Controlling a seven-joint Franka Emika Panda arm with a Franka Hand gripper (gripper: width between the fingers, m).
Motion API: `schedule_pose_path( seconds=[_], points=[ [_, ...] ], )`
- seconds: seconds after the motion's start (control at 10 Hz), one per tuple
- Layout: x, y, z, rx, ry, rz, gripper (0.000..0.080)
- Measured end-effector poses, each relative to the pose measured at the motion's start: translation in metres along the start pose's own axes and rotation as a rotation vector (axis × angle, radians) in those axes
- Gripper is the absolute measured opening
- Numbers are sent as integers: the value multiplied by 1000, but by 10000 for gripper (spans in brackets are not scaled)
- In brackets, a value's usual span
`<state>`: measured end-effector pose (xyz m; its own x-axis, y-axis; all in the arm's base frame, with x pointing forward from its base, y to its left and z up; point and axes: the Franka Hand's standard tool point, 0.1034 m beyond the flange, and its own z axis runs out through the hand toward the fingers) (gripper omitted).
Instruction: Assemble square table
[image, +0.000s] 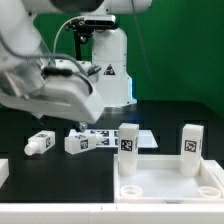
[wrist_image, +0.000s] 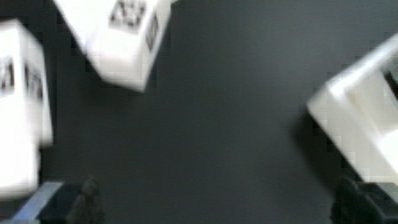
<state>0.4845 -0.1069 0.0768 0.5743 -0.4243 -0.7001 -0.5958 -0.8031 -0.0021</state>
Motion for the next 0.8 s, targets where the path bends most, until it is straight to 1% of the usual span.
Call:
schedule_pose_path(
  seconds=[0.1, 0.2, 0.3, 0.4, 0.6, 0.7, 0.8],
  points=[
    [-3, 0, 9, -3, -79, 29, 649],
    [-9, 2, 16, -16, -148, 44, 649],
    [-8, 6, 17, -23, -209, 51, 649],
    [-3, 7, 17, -25, -204, 53, 649],
    [-4, 8, 19, -26, -206, 55, 649],
    [-3, 12, 30, -25, -201, 65, 649],
    [-7, 15, 45, -29, -203, 75, 649]
  ],
)
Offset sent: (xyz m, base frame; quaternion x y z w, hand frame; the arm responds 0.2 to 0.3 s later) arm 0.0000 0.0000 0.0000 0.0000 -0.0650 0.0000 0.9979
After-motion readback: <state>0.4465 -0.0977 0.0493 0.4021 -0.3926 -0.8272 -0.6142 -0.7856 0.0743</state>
